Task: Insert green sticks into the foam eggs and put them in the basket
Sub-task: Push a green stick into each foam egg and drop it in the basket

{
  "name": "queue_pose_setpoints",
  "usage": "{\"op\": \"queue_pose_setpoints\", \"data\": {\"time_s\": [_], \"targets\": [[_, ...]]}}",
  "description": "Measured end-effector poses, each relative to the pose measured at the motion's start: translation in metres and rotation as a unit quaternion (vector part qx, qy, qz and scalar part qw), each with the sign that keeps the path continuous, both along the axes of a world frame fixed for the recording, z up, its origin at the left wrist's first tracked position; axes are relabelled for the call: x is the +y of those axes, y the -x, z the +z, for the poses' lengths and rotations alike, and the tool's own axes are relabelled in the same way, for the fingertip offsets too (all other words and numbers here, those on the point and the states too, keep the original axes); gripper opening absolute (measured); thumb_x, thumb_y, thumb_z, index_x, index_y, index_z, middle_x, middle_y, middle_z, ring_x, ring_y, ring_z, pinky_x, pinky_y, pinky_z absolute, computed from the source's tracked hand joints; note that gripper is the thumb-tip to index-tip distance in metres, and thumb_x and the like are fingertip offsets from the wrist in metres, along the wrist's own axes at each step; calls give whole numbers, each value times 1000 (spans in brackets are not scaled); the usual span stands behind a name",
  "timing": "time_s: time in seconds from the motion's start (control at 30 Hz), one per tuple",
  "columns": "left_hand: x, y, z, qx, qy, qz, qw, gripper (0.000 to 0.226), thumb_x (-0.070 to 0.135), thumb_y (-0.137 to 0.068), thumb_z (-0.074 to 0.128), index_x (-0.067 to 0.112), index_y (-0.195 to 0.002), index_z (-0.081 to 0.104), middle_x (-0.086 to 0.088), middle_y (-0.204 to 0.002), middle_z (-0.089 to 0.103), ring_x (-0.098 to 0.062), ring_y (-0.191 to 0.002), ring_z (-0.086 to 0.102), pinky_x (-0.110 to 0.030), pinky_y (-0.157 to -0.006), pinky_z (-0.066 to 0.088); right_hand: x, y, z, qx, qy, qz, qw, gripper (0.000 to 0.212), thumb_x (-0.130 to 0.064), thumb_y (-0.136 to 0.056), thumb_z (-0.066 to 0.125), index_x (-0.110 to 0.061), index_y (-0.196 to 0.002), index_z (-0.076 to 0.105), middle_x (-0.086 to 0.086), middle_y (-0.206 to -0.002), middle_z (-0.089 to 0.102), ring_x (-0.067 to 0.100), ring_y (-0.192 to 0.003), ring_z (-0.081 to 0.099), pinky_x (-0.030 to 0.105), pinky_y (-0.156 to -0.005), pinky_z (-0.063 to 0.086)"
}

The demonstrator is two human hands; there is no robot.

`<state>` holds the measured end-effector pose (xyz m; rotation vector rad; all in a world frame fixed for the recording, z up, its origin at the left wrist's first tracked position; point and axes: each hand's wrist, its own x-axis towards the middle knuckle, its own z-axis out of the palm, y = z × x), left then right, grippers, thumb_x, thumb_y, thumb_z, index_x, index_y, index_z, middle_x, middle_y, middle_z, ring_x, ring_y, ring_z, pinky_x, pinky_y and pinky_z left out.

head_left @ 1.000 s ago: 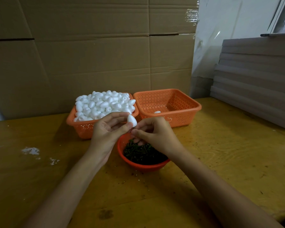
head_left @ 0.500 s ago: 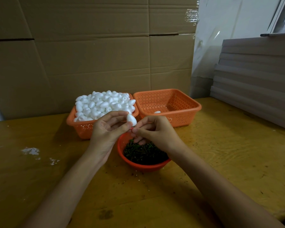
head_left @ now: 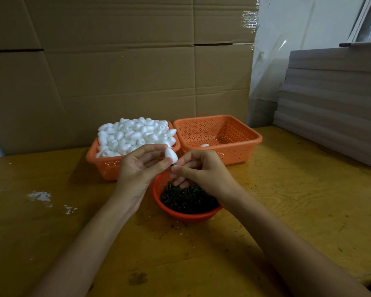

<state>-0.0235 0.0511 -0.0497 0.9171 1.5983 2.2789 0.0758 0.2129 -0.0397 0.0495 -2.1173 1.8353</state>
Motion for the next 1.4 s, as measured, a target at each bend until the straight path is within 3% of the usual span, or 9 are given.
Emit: {"op": "queue_pose_setpoints", "data": {"time_s": [0.27,0.47,1.4], "targets": [[3,-4,-1,6,-14,-25,1000,39,15,-79,82,23,-117,80,-12,-121,78,-28,-117,74,-33,-92,63,1,-3,4,-12,30,6,999,20,-7,-98,70,11,-107,67,20,-92,79,30,-80,76,28,-70,63],[4,-5,-1,6,-29,-23,999,28,16,-85,78,28,-109,83,-12,-119,79,-27,-113,76,-31,-85,63,3,-6,6,-50,64,23,996,21,-7,-98,70,11,-109,68,21,-95,79,25,-79,76,26,-70,63],[5,-6,-4,-34,-29,3,999,25,19,-76,84,28,-100,85,-14,-111,81,-27,-105,79,-27,-79,64,2,0,-3,-38,89,14,995,24,-9,-98,71,11,-110,67,21,-96,78,22,-79,77,26,-70,63]]}}
